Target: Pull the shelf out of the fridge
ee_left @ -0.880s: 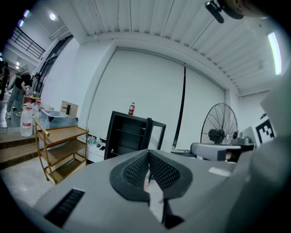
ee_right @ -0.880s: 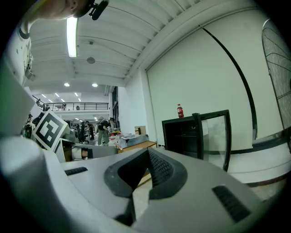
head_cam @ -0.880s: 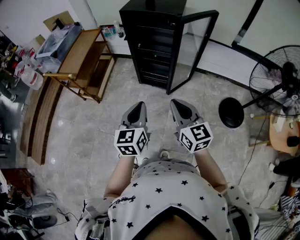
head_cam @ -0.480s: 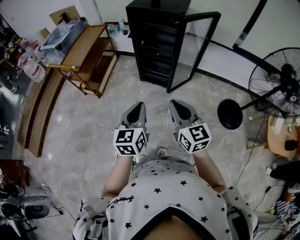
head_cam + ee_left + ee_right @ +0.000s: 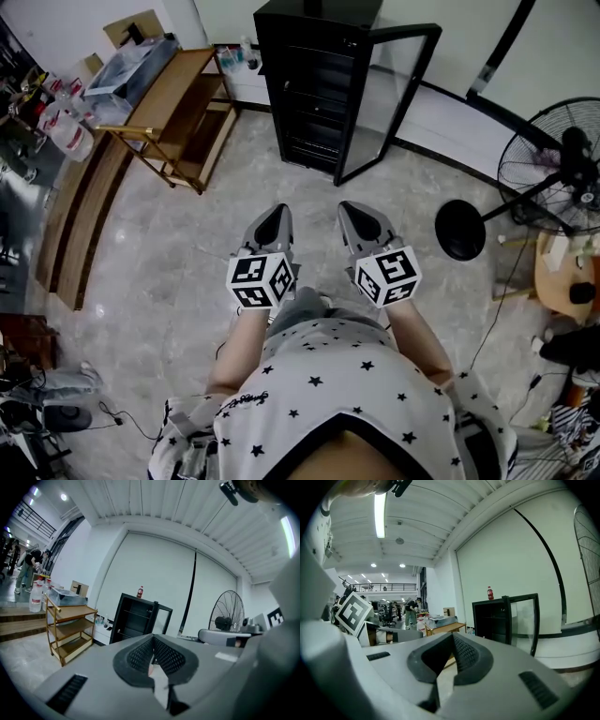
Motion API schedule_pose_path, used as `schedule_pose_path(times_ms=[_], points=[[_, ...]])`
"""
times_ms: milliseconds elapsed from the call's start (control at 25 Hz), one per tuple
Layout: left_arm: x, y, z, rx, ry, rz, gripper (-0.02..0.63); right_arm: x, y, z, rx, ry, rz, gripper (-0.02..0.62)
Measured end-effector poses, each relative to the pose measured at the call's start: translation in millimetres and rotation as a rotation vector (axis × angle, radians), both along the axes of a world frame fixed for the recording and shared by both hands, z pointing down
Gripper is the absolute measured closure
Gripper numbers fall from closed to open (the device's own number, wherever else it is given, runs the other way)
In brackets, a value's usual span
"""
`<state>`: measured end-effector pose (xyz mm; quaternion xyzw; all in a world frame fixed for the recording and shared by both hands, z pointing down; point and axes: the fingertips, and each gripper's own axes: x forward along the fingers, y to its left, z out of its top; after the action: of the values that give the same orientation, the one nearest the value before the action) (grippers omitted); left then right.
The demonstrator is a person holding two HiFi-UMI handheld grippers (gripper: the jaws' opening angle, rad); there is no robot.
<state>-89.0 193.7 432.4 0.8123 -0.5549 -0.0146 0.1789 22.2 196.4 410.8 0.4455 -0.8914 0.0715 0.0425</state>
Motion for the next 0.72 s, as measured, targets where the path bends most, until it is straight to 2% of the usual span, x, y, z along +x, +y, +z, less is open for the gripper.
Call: schedule_pose_path(times_ms=[400,720], points=[[-2.4,-29.9,6.9,-0.014,0.023,-0.034,0.594,10.6,-29.4,8.4,-0.025,-0.030,0.011,0.601],[-1.7,-82.9,15.1,-0.021,0.029,-0.035,0.594,13.7,-81.1,13.5,-0.022,-0.030,0.008,0.601]])
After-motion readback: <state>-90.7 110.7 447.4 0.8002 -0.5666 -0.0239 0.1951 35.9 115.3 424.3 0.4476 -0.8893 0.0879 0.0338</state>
